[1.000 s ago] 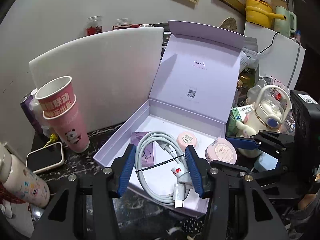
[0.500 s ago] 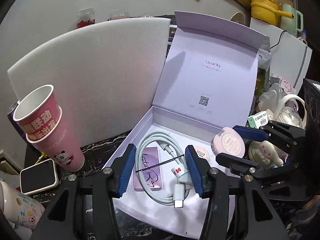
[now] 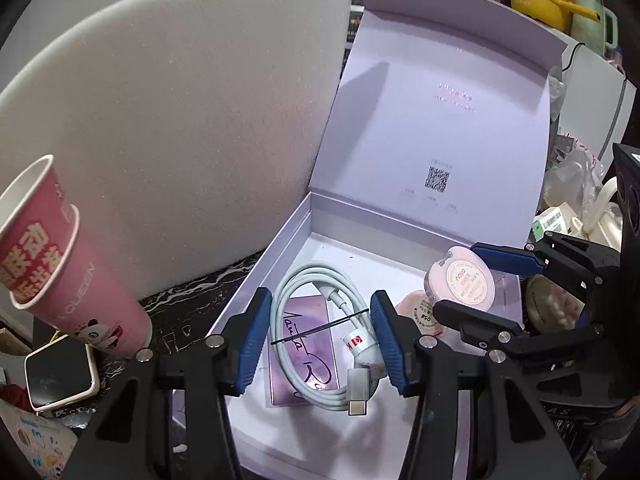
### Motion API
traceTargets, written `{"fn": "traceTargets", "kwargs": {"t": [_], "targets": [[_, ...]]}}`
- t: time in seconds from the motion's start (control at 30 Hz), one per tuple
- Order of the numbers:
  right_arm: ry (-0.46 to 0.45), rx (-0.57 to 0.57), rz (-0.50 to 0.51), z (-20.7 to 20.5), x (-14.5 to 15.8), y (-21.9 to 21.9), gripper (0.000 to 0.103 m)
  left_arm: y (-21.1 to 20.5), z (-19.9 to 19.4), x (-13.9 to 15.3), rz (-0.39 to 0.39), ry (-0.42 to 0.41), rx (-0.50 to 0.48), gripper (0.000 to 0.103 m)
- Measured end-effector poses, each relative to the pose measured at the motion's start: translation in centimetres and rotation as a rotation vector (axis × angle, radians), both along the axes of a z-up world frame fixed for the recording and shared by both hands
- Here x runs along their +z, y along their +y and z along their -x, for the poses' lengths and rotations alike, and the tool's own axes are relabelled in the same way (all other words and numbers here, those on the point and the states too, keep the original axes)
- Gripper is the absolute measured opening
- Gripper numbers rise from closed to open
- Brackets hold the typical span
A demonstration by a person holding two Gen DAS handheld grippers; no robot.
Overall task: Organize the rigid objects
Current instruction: 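Lower the cable and compact into the box beside the purple card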
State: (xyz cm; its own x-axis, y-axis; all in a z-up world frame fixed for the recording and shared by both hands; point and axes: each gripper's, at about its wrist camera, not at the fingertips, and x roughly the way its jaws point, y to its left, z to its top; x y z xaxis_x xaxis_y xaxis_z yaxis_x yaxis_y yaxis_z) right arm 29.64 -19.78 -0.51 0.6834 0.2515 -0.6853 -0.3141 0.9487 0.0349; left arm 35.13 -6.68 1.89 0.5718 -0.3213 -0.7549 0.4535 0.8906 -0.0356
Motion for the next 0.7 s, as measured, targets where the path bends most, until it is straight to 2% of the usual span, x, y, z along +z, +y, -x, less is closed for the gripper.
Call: {"fn": "traceTargets", "kwargs": {"t": [0.13, 0.7], "targets": [[0.022, -0.001, 0.031, -0.7, -1.1, 0.5, 0.056, -0.2, -0.6, -1.1, -0.012, 0.029, -0.007, 0.050], [0.113, 0.000, 0.050, -2.4, -3.8, 0.7, 0.056, -0.5, -3.0, -4.7, -0.062, 0.149, -0.007, 0.050]]}}
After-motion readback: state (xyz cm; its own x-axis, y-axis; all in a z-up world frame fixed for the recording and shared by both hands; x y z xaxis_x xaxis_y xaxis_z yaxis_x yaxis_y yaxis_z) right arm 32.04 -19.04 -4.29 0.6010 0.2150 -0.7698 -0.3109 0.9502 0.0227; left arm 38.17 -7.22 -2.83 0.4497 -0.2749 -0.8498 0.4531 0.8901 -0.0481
